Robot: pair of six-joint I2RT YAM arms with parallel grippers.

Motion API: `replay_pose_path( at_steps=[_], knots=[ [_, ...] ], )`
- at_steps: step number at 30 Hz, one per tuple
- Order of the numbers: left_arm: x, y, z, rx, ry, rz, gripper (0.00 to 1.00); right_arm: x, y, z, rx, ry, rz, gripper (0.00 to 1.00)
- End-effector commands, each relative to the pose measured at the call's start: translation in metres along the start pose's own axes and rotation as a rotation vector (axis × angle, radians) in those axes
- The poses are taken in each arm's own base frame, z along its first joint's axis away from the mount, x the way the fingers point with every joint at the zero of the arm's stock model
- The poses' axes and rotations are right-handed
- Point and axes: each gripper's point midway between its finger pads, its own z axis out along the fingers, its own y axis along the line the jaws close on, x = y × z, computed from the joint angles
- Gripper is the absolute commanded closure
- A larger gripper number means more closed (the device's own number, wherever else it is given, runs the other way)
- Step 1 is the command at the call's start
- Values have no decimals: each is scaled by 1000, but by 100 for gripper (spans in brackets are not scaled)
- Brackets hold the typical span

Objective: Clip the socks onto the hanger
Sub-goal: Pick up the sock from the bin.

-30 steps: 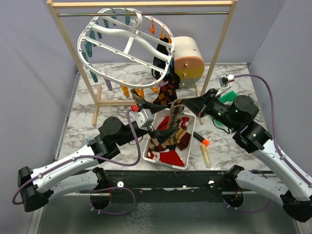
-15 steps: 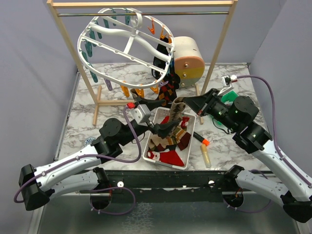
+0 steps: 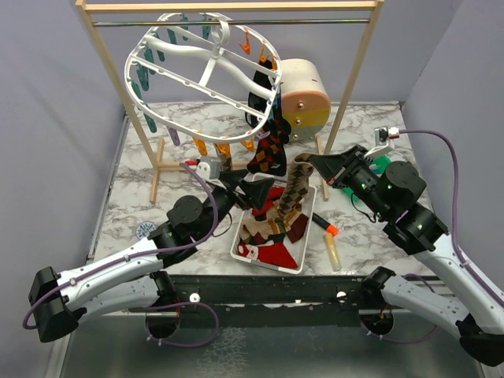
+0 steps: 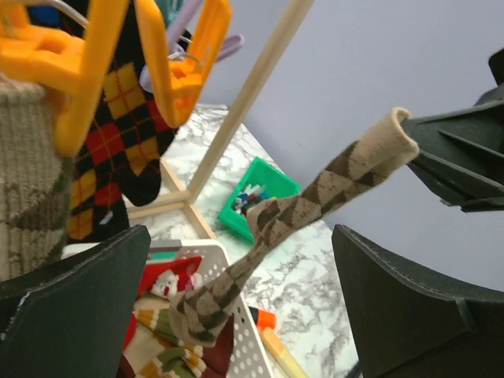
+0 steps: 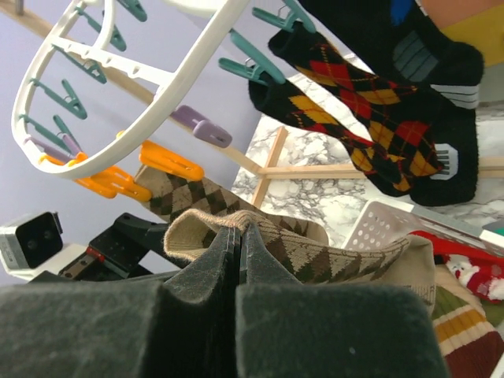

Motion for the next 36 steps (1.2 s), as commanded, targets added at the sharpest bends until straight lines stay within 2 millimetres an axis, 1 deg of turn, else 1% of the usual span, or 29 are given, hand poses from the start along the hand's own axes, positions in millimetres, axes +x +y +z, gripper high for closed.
replay_pose_path(
  at_steps=[1,2,5,7,10,14,18,23,28,32,36],
  knots=[
    [16,-24,-11,142,96,-15,1,2,-21,-2,90,-20,16,99],
    [20,-29,-15,193,109,31,1,3,-22,-2,93,-18,19,99],
    [25,-37,-22,274,102,55,1,6,-25,-1,109,-6,18,99],
    [23,-41,-23,309,88,85,1,8,-27,0,126,10,16,99],
    [21,-47,-16,327,86,133,2,12,-33,2,162,29,32,99],
    [23,-51,-5,341,91,219,5,15,-34,4,166,36,48,100],
    [21,-52,2,323,67,324,5,19,-41,6,205,46,71,99],
    [19,-60,11,339,36,440,6,23,-44,9,226,60,89,100],
    [13,-54,24,276,4,485,14,26,-43,12,225,75,94,100],
    [13,-53,28,264,-3,500,21,30,-42,14,218,88,93,99],
    [15,-51,31,256,-4,522,25,31,-41,15,207,93,95,99]
  ],
)
